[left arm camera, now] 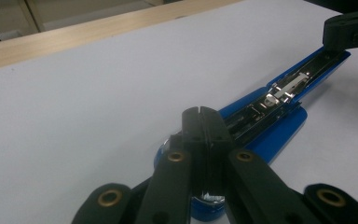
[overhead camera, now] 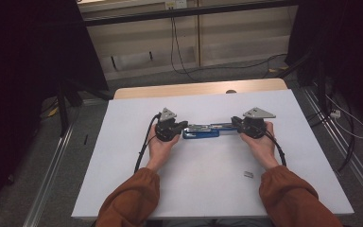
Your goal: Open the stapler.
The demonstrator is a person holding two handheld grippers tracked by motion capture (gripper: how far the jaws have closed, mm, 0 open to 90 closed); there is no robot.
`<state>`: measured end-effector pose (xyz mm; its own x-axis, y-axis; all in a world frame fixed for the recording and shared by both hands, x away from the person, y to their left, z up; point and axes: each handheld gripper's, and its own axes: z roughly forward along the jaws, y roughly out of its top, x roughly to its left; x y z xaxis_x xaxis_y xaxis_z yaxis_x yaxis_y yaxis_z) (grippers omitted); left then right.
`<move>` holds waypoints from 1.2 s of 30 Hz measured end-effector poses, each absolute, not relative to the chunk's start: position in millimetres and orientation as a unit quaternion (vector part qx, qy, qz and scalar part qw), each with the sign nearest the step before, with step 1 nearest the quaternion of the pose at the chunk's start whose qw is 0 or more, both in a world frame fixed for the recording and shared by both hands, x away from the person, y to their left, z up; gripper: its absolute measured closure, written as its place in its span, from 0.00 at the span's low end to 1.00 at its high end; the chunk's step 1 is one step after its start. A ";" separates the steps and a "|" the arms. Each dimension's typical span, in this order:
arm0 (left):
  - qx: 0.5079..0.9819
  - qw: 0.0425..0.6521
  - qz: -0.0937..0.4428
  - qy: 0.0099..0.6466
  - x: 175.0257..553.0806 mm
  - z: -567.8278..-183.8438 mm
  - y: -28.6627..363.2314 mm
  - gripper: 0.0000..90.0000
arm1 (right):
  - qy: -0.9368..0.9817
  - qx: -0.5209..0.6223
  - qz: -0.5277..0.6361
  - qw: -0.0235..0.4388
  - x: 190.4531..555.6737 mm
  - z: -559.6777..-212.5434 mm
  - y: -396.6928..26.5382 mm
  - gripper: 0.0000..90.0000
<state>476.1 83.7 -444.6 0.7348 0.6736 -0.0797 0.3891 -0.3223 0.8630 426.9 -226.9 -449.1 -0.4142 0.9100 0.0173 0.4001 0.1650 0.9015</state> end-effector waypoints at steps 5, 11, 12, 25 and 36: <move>0.793 0.486 0.157 0.333 475.0 -442.0 83.5 0.96 | 0.707 0.448 0.469 0.280 426.1 -447.3 -227.7 0.90; 0.781 0.501 0.144 0.344 474.9 -435.7 89.9 0.82 | 0.699 0.449 0.481 0.278 425.3 -446.1 -231.7 0.81; 0.781 0.501 0.144 0.344 474.9 -435.7 89.9 0.78 | 0.699 0.449 0.481 0.278 425.3 -446.1 -231.7 0.81; 0.790 0.478 0.157 0.351 467.2 -429.8 92.4 0.22 | 0.707 0.448 0.483 0.257 419.2 -443.7 -238.2 0.26; 0.790 0.488 0.162 0.334 450.3 -424.6 98.5 0.08 | 0.708 0.451 0.487 0.241 408.1 -436.7 -242.2 0.11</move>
